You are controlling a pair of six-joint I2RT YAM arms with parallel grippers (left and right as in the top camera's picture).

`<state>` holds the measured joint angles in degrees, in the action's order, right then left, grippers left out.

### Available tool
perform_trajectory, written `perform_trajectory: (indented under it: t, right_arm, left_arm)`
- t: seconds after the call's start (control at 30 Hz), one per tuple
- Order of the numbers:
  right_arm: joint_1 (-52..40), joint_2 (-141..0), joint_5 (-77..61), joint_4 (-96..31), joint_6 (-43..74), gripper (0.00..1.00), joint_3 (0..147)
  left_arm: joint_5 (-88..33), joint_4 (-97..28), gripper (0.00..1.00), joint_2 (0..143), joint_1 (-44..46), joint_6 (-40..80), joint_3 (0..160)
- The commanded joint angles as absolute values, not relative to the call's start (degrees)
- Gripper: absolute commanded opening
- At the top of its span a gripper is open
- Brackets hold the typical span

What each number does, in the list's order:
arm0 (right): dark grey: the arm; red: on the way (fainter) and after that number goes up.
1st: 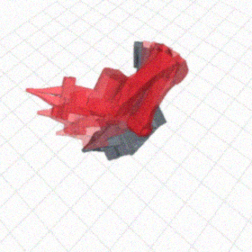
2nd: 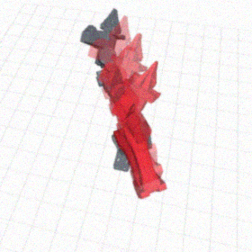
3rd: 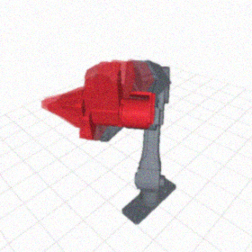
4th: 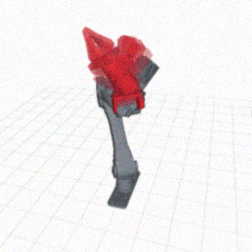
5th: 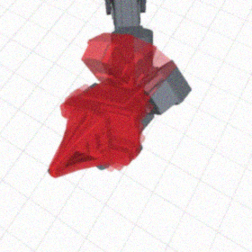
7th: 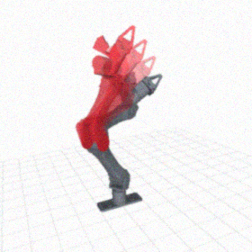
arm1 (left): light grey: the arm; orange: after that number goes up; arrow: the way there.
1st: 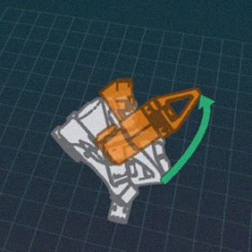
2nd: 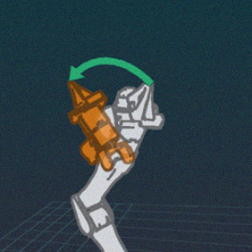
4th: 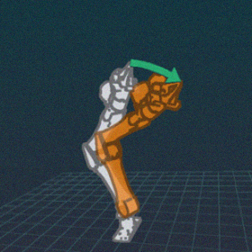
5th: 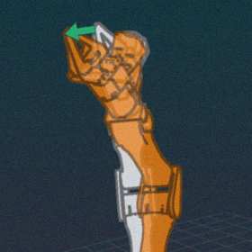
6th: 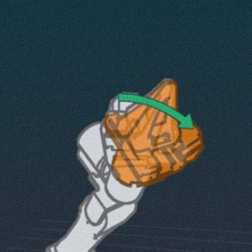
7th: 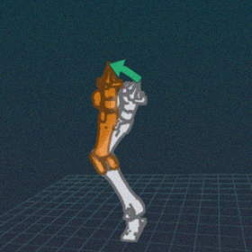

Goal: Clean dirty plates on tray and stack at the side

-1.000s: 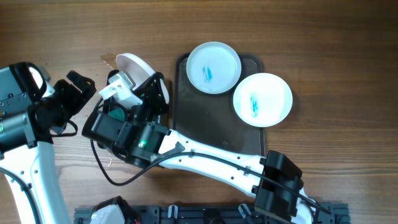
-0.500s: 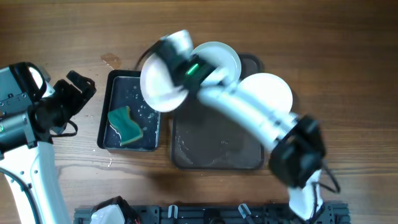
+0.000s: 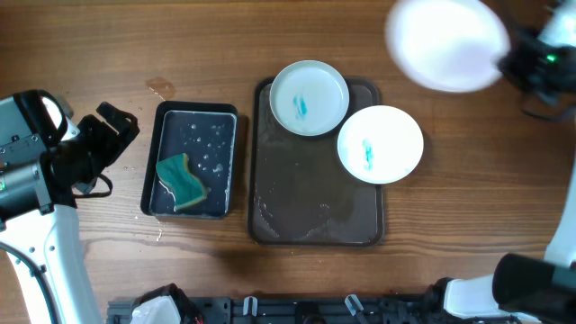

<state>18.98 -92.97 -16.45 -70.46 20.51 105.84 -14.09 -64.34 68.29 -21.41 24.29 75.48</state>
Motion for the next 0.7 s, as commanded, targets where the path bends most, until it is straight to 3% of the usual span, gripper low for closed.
perform_trajectory:
  t: [0.0,0.13,0.37,0.47,0.6,0.67]
  right_arm:
    - [28.32,-95.26,-13.41,-68.77,19.51,0.04,92.99]
    - [34.98,-95.26,-12.14,-56.90,20.18,0.04,72.93]
    - [33.15,-95.26,-9.87,-41.36,22.81,0.04,55.57]
    - [31.68,-94.83,-6.79,-41.74,23.07,0.30,55.29]
    - [29.65,-85.95,-9.32,-43.20,20.49,0.40,57.43]
    - [26.15,-76.93,-19.99,-42.65,12.36,0.45,57.65]
  left_arm:
    - [-14.96,-64.38,1.00,67.94,-21.65,24.40,76.47]
    - [-14.96,-64.36,1.00,67.94,-21.65,24.40,76.47]
    - [-14.96,-64.38,1.00,67.94,-21.65,24.40,76.47]
    - [-14.96,-64.38,1.00,67.94,-21.65,24.40,76.47]
    - [-14.96,-64.36,1.00,67.94,-21.65,24.40,76.47]
    - [-14.96,-64.38,1.00,67.94,-21.65,24.40,76.47]
